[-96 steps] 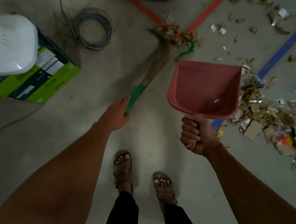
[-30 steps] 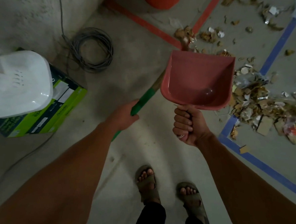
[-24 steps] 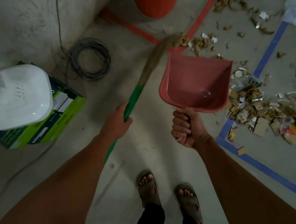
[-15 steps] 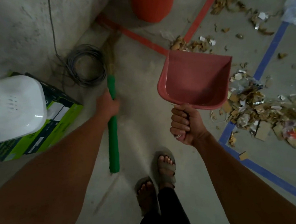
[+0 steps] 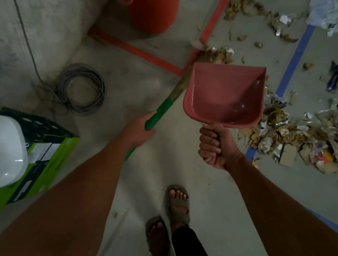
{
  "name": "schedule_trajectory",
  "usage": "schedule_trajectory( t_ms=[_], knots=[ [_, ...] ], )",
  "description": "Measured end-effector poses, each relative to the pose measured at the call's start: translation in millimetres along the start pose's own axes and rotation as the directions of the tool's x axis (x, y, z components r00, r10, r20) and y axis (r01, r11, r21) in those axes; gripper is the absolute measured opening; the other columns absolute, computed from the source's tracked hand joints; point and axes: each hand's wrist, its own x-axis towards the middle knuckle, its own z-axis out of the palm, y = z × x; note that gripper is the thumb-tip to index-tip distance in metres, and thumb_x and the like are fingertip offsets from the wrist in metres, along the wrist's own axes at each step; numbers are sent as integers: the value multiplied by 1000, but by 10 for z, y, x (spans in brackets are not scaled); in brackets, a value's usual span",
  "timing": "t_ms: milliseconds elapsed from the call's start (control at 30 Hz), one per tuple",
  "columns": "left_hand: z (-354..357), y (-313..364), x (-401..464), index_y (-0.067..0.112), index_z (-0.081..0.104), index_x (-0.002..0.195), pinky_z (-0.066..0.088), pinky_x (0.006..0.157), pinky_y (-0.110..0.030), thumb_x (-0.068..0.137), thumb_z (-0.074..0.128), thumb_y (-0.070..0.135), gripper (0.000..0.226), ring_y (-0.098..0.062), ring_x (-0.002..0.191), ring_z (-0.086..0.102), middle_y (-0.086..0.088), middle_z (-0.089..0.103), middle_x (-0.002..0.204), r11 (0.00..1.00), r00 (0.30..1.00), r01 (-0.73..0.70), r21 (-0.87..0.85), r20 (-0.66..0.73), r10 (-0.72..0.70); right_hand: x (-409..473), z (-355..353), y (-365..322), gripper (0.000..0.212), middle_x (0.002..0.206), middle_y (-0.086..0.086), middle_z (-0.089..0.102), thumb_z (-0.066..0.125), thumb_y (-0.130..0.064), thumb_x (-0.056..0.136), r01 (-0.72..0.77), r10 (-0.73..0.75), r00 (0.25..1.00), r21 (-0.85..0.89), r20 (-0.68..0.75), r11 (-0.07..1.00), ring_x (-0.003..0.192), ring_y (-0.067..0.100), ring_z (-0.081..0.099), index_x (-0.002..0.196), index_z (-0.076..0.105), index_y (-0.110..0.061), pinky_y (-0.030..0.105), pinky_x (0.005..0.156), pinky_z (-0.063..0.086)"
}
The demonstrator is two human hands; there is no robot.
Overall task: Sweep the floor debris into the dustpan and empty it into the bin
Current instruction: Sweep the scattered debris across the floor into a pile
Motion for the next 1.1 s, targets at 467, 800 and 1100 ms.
schedule_trajectory(
  t_ms=[467, 800, 1100],
  knots=[
    [-837, -601, 284, 13, 40, 151, 52, 96, -50, 95, 64, 23, 62, -44, 117, 60, -23, 59, 133, 892, 799, 453, -4, -443, -407, 276, 112, -457, 41, 41, -8, 21, 48, -23, 97, -2, 3, 1000, -15, 29, 1000, 30, 7, 17, 59, 33, -24, 23, 40, 10],
    [377, 577, 682, 17, 54, 145, 46, 88, -30, 92, 63, 14, 54, -33, 115, 64, -13, 66, 128, 969, 966, 241, -56, -83, -245, 85, -279, -376, 43, 42, -8, 19, 47, -23, 99, 38, -37, 999, 59, -24, 998, 28, 6, 21, 58, 34, -23, 22, 40, 11],
    [563, 1515, 1057, 33, 33, 159, 57, 96, -39, 97, 60, 21, 69, -26, 108, 68, -9, 64, 134, 996, 996, -78, -45, -46, 76, -322, -372, -567, 42, 43, -8, 15, 43, -23, 99, 131, -127, 990, 79, -59, 988, 30, 8, 13, 60, 27, -25, 20, 37, 11]
  ],
)
